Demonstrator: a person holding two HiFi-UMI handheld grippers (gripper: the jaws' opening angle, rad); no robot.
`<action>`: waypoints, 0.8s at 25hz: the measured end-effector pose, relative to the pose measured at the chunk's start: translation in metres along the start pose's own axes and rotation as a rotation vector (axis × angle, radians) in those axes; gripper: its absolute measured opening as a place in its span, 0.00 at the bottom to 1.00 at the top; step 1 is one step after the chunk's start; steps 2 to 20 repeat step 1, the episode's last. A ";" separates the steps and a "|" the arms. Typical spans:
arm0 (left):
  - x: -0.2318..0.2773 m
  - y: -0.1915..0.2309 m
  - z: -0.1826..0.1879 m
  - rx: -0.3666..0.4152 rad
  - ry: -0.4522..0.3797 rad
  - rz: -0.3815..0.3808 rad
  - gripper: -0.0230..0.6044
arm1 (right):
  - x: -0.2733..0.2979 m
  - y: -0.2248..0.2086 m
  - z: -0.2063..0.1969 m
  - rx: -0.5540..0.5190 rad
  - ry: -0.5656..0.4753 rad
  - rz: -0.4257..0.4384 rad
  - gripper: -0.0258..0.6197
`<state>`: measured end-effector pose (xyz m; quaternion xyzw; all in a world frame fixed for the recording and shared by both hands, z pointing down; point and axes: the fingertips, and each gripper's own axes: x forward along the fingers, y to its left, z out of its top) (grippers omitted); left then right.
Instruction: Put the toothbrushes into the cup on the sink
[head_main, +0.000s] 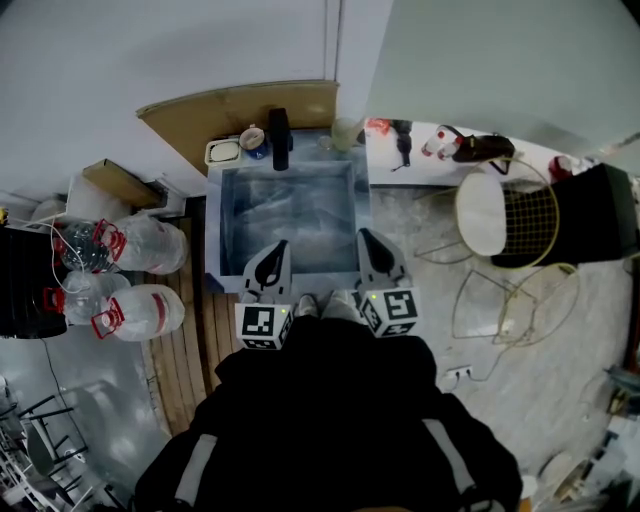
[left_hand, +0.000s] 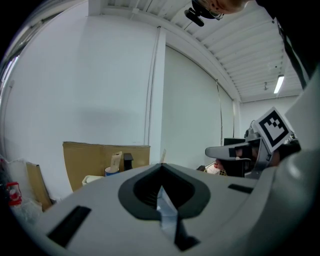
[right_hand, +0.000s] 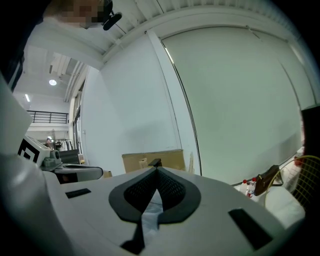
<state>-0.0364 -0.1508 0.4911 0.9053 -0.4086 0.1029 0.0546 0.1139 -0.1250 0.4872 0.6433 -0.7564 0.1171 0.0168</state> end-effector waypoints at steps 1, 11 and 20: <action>0.001 0.000 0.002 -0.005 0.004 0.000 0.04 | 0.001 0.000 0.001 0.000 -0.002 0.002 0.04; 0.001 0.000 0.002 -0.005 0.004 0.000 0.04 | 0.001 0.000 0.001 0.000 -0.002 0.002 0.04; 0.001 0.000 0.002 -0.005 0.004 0.000 0.04 | 0.001 0.000 0.001 0.000 -0.002 0.002 0.04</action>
